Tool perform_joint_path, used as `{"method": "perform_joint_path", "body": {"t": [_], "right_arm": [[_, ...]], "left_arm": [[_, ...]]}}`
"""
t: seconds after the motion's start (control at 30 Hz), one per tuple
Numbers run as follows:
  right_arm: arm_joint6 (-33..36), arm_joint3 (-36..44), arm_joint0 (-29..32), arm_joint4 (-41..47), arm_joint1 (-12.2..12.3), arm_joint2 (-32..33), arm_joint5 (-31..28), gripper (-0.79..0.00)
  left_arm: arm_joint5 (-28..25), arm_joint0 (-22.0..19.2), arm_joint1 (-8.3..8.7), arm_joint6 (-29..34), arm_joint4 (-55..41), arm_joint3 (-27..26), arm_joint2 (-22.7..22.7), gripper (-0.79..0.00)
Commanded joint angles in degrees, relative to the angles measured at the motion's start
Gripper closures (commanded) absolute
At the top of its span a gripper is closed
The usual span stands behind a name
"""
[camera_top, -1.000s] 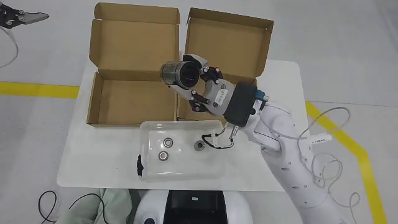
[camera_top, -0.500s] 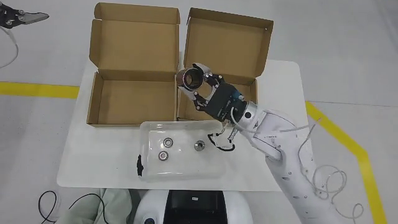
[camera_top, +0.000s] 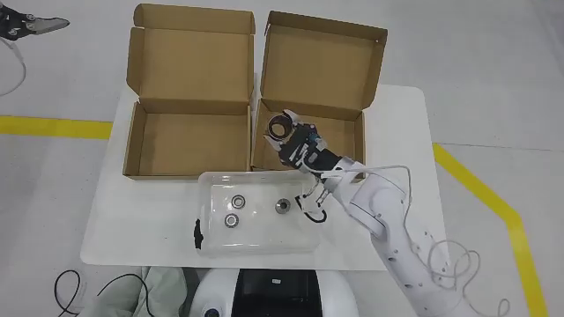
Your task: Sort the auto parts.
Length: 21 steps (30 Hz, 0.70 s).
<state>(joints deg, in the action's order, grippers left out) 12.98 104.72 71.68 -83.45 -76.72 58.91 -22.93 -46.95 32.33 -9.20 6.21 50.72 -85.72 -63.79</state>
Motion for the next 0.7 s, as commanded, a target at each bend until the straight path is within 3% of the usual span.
{"method": "perform_joint_path", "body": {"t": [0.0,0.27,0.67], "right_arm": [[0.3,-0.7,0.5,0.1,0.0,0.1,0.6,0.000],[0.6,-6.7,0.4,1.4,-0.1,0.2,3.6,0.000],[1.7,-18.0,-5.9,5.9,-1.8,-3.7,6.3,0.000]], "left_arm": [[0.0,0.0,0.00,0.0,0.0,0.0,0.0,-0.785],[0.0,0.0,0.00,0.0,0.0,0.0,0.0,-0.785],[0.0,0.0,0.00,0.0,0.0,0.0,0.0,-0.785]]}}
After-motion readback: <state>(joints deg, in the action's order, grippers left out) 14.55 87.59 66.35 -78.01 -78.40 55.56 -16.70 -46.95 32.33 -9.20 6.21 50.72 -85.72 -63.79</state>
